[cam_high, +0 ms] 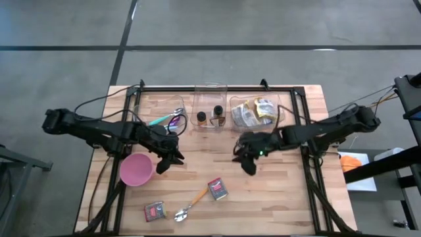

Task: Pick & Place Food Item
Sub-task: Put the right red seasoning can into the middle transparent bin

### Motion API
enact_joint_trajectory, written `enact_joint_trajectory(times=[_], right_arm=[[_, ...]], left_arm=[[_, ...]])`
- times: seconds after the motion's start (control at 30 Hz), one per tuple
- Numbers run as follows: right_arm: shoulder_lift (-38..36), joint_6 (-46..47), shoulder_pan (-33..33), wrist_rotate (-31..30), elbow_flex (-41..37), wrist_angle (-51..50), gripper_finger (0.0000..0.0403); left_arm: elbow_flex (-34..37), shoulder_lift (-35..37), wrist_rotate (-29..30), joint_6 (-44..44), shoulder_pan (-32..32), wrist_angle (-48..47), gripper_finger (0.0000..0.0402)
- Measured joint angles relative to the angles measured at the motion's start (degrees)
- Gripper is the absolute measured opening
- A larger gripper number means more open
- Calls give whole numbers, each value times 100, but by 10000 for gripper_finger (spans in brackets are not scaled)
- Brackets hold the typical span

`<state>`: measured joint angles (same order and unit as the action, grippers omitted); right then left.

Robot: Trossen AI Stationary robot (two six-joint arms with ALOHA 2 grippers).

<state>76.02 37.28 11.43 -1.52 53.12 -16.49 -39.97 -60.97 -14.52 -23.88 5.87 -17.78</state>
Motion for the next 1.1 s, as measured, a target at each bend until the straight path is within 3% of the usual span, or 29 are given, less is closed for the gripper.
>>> enact_joint_trajectory(times=[0.57, 0.83, 1.1], right_arm=[[1855, 671, 1379, 189, 46, 2160, 143], [2592, 430, 1473, 219, 808, 1969, 143], [2999, -138, 1498, 1047, 1543, 677, 143]], left_arm=[[-260, -726, -167, 64, 0, 26, 131], [-507, -975, -187, 293, 2, 15, 131], [-511, -1007, -230, 290, 2, -22, 131]])
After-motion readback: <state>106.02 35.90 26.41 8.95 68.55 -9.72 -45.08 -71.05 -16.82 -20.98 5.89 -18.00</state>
